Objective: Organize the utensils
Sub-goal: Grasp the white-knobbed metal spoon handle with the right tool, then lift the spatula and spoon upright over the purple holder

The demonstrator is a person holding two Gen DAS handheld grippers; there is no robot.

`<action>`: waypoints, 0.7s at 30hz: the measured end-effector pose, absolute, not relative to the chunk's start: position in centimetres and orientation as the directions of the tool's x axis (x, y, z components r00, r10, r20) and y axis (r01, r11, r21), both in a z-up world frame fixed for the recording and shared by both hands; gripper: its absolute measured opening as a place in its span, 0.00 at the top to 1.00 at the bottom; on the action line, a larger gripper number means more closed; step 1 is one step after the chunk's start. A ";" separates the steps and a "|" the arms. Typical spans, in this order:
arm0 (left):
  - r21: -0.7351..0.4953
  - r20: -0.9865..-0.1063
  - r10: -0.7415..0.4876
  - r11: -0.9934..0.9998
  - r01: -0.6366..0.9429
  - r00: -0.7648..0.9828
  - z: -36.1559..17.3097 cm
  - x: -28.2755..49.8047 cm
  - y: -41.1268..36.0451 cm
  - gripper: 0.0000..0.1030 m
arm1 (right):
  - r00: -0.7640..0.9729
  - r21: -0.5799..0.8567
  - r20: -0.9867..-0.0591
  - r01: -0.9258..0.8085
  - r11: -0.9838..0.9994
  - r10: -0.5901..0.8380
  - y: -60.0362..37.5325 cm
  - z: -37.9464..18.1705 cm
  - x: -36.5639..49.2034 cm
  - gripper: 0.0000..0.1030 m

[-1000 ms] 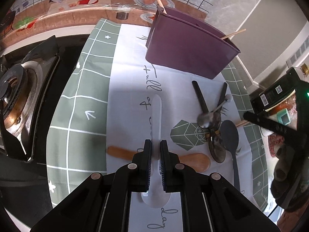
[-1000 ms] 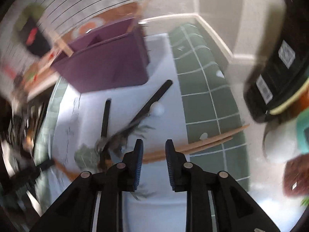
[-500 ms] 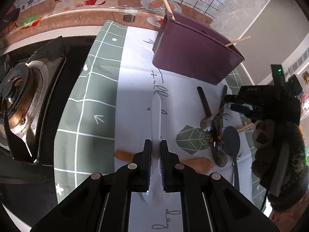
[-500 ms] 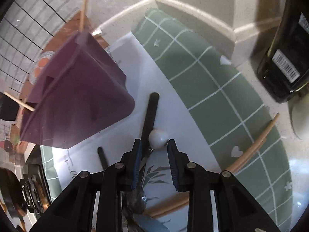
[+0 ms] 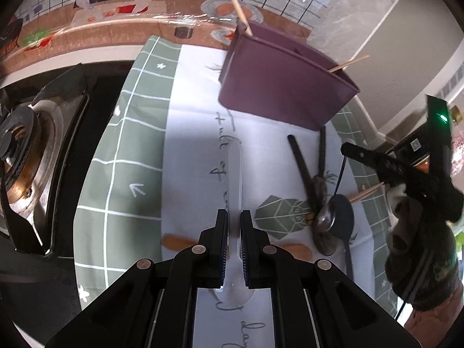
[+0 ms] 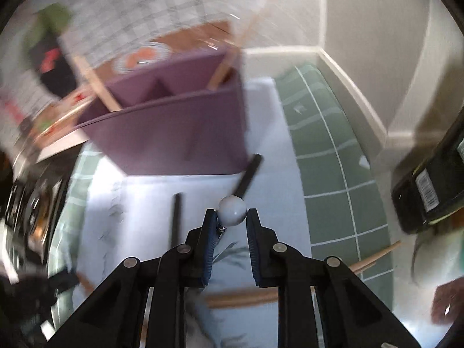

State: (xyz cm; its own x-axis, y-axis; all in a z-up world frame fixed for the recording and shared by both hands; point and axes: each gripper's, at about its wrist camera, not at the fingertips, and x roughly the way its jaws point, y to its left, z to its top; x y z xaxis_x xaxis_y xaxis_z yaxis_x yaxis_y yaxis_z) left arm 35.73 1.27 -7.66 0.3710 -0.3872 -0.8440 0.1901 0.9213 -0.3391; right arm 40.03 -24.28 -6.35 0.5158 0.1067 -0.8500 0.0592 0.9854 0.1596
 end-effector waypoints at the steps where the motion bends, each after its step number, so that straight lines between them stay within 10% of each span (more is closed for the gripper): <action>1: -0.346 -0.837 -0.395 0.918 0.192 0.378 -7.3 35.6 1.1 0.91 | 0.532 0.152 -0.839 0.029 0.988 0.114 -23.8 -5.5 39.3 0.82; 21: -0.305 -0.676 -0.450 0.892 0.335 0.583 4.2 33.4 -1.6 0.91 | 0.751 -0.004 -0.648 -0.175 0.985 0.130 -18.8 6.1 31.7 0.82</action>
